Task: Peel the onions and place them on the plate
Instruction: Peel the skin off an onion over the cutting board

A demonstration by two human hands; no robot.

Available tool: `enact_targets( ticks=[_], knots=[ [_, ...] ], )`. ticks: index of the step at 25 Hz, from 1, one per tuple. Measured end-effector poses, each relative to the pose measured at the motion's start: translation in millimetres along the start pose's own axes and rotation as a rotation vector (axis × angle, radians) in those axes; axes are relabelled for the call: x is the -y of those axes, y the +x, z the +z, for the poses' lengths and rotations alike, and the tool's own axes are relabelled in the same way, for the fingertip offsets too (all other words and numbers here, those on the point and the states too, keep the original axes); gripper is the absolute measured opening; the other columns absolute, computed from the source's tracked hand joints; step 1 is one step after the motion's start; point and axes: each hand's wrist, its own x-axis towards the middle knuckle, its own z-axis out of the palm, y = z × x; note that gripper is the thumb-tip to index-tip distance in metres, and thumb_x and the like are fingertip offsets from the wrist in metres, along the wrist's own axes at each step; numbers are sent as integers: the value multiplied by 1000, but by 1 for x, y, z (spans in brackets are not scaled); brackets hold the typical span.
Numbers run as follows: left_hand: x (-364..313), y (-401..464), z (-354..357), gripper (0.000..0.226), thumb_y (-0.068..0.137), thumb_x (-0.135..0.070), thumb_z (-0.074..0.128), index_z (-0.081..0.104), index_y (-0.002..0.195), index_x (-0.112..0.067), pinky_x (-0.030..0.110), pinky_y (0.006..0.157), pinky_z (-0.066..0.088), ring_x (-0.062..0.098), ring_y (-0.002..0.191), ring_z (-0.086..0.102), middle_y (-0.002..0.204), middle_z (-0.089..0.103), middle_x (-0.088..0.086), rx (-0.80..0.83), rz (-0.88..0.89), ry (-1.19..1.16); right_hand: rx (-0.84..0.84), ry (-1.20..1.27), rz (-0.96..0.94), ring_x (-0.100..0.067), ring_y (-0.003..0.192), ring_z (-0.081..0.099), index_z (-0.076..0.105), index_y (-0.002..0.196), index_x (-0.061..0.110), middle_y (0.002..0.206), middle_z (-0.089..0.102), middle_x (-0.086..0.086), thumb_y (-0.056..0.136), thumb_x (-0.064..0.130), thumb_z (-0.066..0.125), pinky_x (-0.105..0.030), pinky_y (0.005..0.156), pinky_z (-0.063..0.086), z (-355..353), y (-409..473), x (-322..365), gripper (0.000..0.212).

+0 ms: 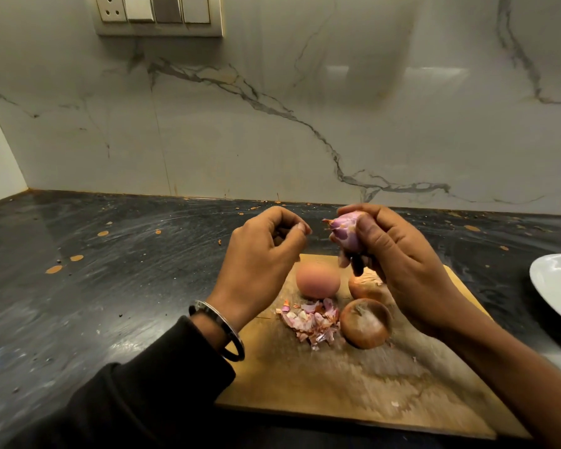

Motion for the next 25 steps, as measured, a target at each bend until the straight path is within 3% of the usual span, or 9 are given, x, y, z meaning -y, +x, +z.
enact_targets(
  ticks=[2,4,6,8,10,13,16,22,25],
  knots=[
    [0,-2,3,31,98,-29,45,56,78,-8,47,60,48,21,60,53,65,55,5,62,-11,-44,-39,-23,7,-17,70,61,61,115,12,88,67,-11,99,39,44,-24,57,47,-1,1,-2,36],
    [-1,-5,6,38,100,-38,49,55,78,-8,52,63,49,25,63,55,65,55,5,107,34,-19,-36,-41,28,-12,64,59,63,109,9,80,67,-2,98,42,42,-18,52,43,-1,0,-4,40],
    [-2,-5,6,26,90,-41,59,62,91,-15,45,68,55,16,71,63,76,64,-3,114,65,-34,-19,-65,33,-8,62,58,63,109,9,77,68,2,97,48,41,-16,51,42,0,-1,-5,46],
    [-1,-2,4,29,83,-37,66,63,106,-19,30,70,57,11,82,68,90,68,-4,112,61,-107,-2,-81,28,-12,65,62,59,113,11,84,72,-4,94,56,42,-20,52,45,0,-1,-3,52],
    [0,-1,4,25,83,-29,69,68,106,-19,19,68,54,9,87,70,94,70,-6,95,106,-126,10,-78,35,-19,68,65,54,115,10,90,74,-10,92,58,41,-25,53,48,-1,-1,-3,55],
    [-1,-3,5,16,86,-15,69,71,102,-16,21,62,56,10,87,71,94,74,-5,54,130,-160,17,-95,53,-30,73,68,52,114,9,95,74,-11,87,70,42,-35,55,51,1,-3,-3,68],
    [-3,-2,5,27,86,-15,67,65,112,-15,25,62,59,12,90,72,101,74,0,119,22,-322,-37,-177,28,-28,75,68,57,110,15,94,70,-5,73,84,52,-43,59,56,1,-2,-1,79],
    [-4,-6,7,43,79,-16,74,64,121,-16,33,86,58,12,102,69,111,72,-1,211,2,-281,-92,-64,-62,-21,88,74,62,111,16,103,70,-1,84,37,65,-28,71,60,2,-3,-2,34],
    [-3,-3,4,42,80,-12,69,61,121,-15,36,80,61,15,100,71,112,72,3,215,-76,-415,-116,-144,-106,-17,95,73,68,113,19,104,74,2,84,26,69,-31,71,62,-1,-3,-1,29]
  ],
)
